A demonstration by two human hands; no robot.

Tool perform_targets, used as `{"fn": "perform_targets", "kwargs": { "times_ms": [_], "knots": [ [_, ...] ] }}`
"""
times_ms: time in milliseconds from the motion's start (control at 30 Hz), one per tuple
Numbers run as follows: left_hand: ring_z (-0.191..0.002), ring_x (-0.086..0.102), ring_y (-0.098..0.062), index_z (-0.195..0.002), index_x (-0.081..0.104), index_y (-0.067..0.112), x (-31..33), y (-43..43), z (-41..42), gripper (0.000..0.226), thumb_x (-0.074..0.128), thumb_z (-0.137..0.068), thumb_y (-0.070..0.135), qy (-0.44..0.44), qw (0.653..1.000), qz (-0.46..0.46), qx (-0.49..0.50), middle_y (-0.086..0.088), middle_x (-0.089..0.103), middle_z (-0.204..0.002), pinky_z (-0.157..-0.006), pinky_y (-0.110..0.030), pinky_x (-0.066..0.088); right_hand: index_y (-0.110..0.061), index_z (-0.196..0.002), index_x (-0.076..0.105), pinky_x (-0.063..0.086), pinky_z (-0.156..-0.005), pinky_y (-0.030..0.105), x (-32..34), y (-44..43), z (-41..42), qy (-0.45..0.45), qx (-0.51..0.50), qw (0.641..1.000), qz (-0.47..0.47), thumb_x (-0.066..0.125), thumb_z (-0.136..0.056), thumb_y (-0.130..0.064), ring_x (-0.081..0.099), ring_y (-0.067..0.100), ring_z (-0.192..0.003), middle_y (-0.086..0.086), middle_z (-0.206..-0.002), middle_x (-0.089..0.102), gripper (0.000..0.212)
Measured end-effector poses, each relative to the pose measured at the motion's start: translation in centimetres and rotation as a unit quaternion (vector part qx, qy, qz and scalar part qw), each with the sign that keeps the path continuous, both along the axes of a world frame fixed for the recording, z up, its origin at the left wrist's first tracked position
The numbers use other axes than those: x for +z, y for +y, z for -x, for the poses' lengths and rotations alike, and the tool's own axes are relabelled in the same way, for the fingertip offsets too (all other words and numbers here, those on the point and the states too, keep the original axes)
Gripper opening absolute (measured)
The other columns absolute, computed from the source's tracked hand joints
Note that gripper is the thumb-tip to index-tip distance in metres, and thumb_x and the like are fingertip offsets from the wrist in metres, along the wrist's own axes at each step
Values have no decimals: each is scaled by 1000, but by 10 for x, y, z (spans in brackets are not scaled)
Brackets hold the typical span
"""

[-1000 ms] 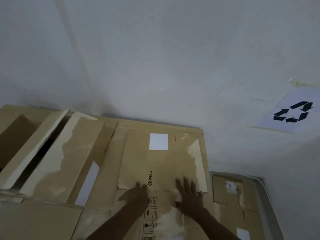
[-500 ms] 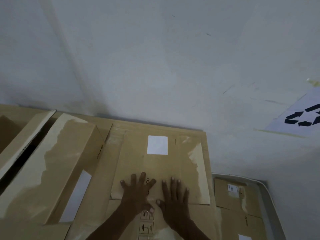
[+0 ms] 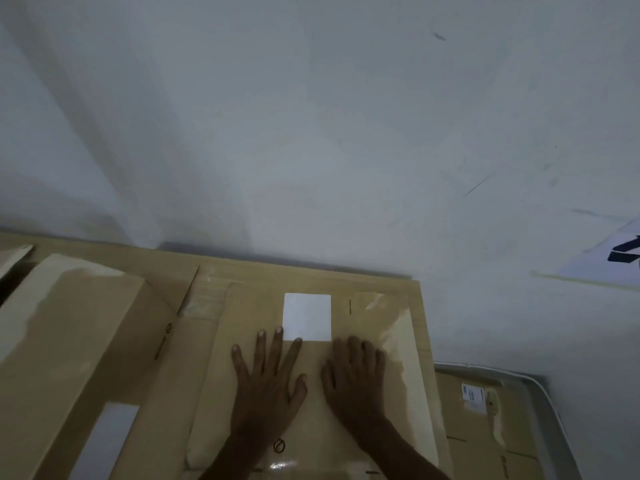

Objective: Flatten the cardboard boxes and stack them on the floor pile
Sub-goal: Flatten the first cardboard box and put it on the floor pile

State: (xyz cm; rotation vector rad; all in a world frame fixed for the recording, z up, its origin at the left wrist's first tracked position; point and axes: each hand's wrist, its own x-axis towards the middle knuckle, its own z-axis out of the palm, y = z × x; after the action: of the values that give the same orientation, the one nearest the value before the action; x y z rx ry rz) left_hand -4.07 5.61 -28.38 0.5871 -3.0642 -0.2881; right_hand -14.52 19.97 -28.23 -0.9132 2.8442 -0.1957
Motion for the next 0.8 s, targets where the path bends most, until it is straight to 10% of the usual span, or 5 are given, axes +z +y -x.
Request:
{"fn": "perform_targets", "kwargs": {
  "times_ms": [133,433,800],
  "knots": [
    [-134,44,-42,-138,55,26,1,-7,11,68,60,-77,54,-3,1000,-19,-9,-13,48,-147,-104,-67,23,-20,-155,15,2,-116,65,-3,-27,46,14,-40,999,14,21,-97,-58,5,35,-150,13,-163,10,70],
    [-149,18,-32,-153,29,28,0,-32,46,78,46,-84,61,1,999,-3,35,-9,20,-163,-114,-67,7,-22,-153,22,27,-112,59,-8,-17,72,21,-77,996,44,25,-93,-64,31,32,-143,7,-157,32,73],
    [-149,20,-29,-151,33,31,-1,-35,49,75,47,-84,60,7,999,-15,48,-5,22,-162,-116,-64,10,-33,-155,6,-2,-118,59,-18,-1,80,9,-143,988,54,10,-99,-49,-4,32,-150,6,-164,5,59]
  ]
}}
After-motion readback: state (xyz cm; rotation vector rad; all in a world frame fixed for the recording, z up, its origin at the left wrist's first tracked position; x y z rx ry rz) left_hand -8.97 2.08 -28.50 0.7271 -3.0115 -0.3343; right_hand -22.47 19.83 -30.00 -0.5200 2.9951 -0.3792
